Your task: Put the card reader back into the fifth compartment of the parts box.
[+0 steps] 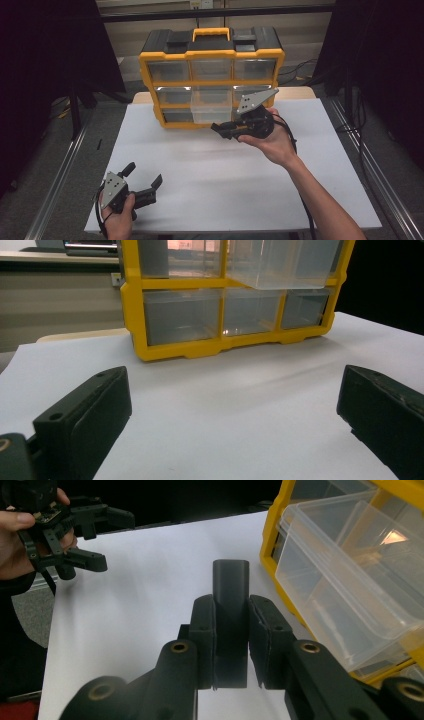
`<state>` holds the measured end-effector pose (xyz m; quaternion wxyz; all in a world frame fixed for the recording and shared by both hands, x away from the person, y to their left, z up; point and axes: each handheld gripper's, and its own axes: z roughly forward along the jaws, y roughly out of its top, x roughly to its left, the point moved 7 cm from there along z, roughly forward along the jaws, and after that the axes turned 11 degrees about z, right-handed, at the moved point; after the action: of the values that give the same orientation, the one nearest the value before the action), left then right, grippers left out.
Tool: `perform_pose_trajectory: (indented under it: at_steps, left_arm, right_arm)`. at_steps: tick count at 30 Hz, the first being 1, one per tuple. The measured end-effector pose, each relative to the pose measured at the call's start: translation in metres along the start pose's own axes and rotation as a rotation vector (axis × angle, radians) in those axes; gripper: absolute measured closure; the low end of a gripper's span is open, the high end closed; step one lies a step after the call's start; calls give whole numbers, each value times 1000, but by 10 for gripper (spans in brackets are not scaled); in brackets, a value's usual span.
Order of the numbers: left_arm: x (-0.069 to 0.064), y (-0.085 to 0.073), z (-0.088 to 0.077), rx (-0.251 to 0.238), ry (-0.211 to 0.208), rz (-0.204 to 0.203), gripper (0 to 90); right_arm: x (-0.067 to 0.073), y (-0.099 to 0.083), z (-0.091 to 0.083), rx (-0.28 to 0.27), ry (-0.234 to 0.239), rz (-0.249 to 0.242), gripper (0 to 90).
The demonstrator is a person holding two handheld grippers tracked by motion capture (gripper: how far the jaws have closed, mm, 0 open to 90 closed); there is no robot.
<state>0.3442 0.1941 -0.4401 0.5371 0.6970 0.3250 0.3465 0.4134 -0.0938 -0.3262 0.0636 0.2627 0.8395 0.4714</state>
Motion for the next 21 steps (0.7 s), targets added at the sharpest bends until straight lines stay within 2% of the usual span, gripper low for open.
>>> perform_pose_trajectory:
  at_steps: [11, 21]
  left_arm:
    - [0, 0, 0, 2, 1, 1, 13]
    - [0, 0, 1, -6, 4, -8, 13]
  right_arm:
    - [-2, 15, -5, -7, -19, -14, 731]
    - [-8, 24, -6, 1, -61, -18, 731]
